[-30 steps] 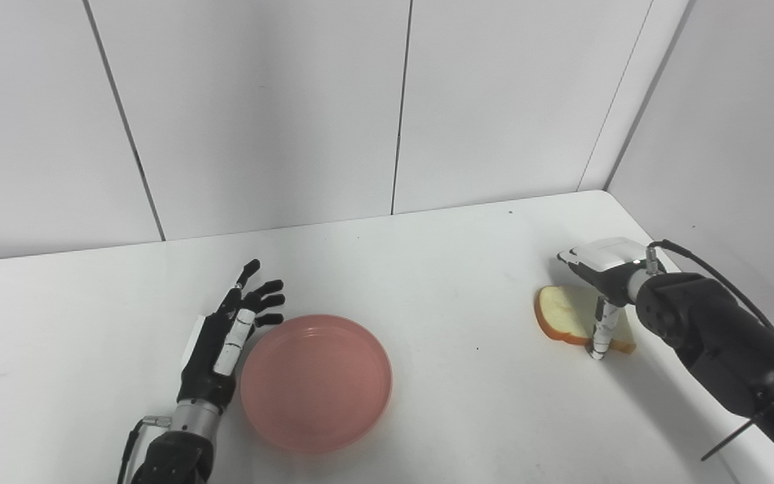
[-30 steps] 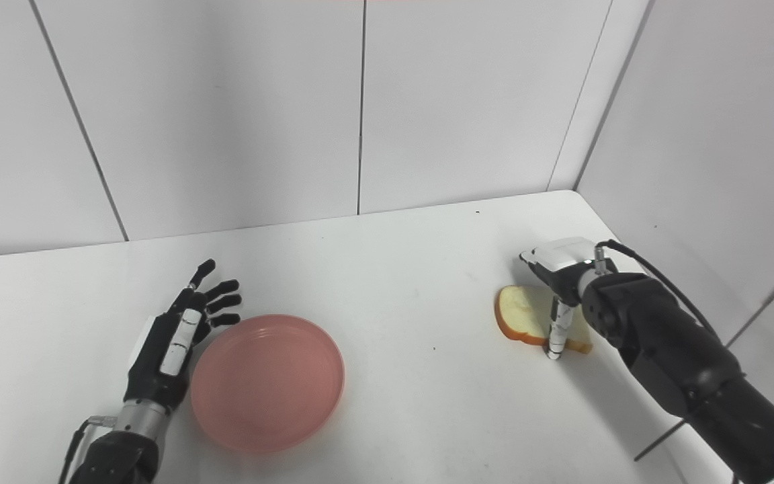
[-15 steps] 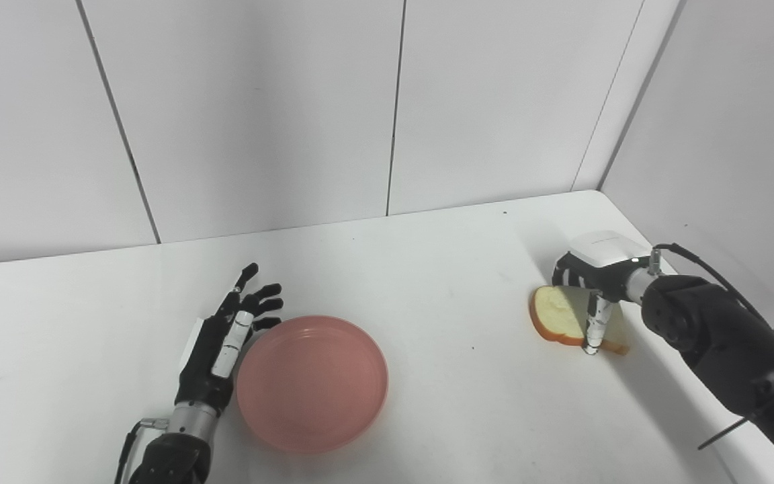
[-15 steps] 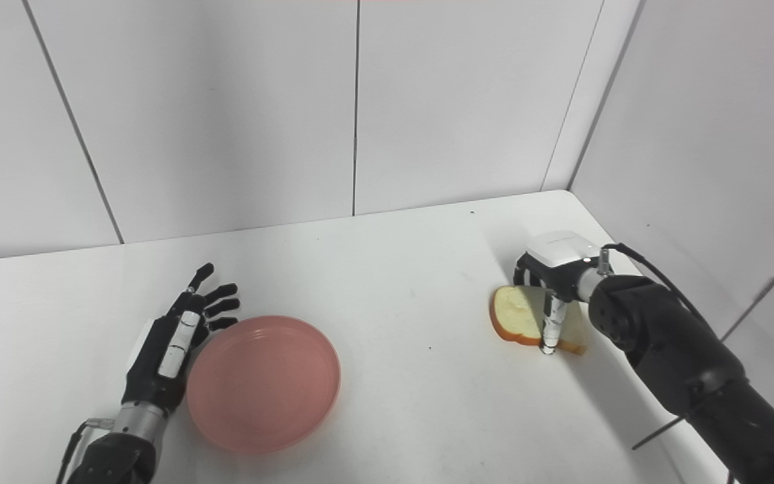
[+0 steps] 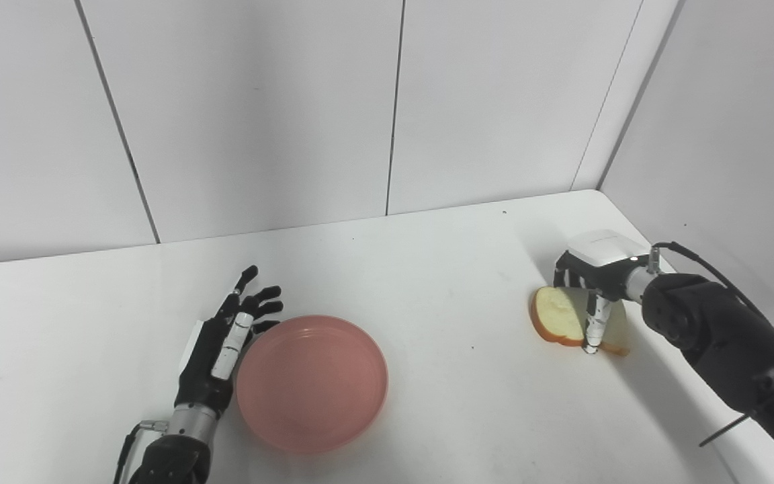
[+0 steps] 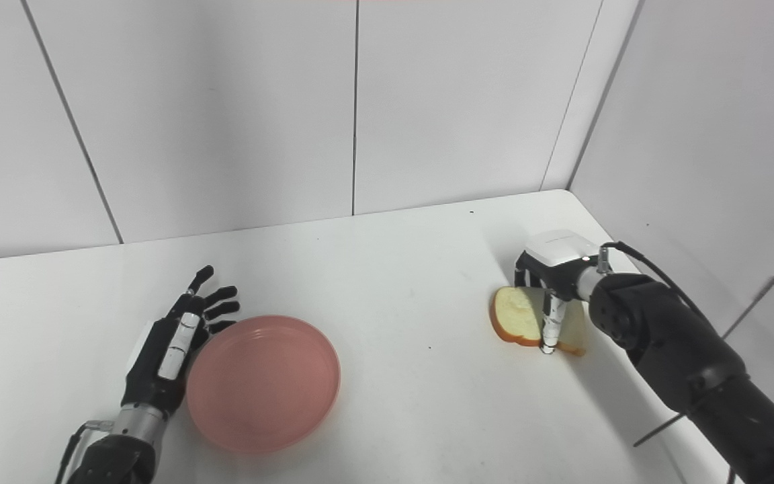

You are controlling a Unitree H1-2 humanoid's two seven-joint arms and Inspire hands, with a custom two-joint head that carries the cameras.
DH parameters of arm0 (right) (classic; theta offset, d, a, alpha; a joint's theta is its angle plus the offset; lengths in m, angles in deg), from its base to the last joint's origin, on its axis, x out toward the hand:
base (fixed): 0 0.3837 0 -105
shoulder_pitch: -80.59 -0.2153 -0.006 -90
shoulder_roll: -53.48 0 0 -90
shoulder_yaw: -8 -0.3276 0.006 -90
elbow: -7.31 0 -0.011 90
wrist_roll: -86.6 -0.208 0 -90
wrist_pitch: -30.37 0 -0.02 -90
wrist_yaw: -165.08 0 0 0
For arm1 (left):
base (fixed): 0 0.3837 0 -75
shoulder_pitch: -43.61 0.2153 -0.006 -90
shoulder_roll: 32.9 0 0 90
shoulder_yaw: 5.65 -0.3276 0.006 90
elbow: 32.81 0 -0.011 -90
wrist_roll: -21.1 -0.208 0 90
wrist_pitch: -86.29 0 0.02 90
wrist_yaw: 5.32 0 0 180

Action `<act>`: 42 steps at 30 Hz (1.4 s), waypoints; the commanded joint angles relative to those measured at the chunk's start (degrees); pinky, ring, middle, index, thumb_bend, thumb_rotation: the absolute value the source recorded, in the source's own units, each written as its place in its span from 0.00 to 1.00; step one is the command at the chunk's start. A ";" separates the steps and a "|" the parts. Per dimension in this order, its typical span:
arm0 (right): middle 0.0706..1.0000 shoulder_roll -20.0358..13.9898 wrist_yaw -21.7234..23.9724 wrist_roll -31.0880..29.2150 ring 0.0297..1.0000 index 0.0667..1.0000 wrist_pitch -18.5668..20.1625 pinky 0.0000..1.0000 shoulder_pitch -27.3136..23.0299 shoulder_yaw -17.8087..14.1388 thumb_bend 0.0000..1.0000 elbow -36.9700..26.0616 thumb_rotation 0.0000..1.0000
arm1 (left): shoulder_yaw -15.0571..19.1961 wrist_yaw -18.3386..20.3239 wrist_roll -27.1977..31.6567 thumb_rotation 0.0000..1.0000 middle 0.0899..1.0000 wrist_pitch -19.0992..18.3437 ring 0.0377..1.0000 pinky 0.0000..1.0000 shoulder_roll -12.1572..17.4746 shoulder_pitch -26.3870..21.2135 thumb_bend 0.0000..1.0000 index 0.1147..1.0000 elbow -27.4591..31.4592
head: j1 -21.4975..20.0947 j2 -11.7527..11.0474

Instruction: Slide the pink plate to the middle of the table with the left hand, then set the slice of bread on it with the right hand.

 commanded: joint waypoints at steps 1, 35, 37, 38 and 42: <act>0.40 0.02 0.99 0.78 0.39 0.50 0.05 0.33 1.06 1.20 0.52 -0.59 0.01 | -0.03 -0.22 -0.09 0.88 0.79 0.85 0.76 0.66 0.04 3.67 0.79 0.90 -2.66 | 0.15 0.06; 0.43 7.76 15.77 -4.85 0.42 0.48 -0.49 0.37 -9.14 -1.90 0.52 -29.28 0.01 | -1.90 -3.84 -4.50 0.90 0.79 4.77 0.75 0.66 -3.95 2.45 0.84 0.93 -8.05 | 11.76 0.60; 0.43 9.32 15.77 -4.47 0.44 0.47 -1.06 0.39 -9.82 -0.75 0.52 -28.76 0.01 | -1.97 -4.27 -4.82 0.90 0.79 5.16 0.75 0.65 -4.33 2.26 0.84 0.93 -8.57 | 12.71 0.76; 0.43 10.14 15.61 -4.52 0.44 0.47 -1.64 0.38 -10.18 -0.16 0.52 -28.34 0.01 | -2.10 -4.50 -5.12 0.93 0.78 5.46 0.75 0.64 -4.49 2.16 0.84 0.93 -8.82 | 13.46 0.88; 0.44 14.13 15.20 -3.23 0.45 0.47 -1.95 0.38 -11.02 2.55 0.52 -27.30 0.01 | -2.43 -4.33 -5.42 0.95 0.78 6.07 0.75 0.64 -4.91 1.88 0.88 0.94 -9.40 | 14.78 0.97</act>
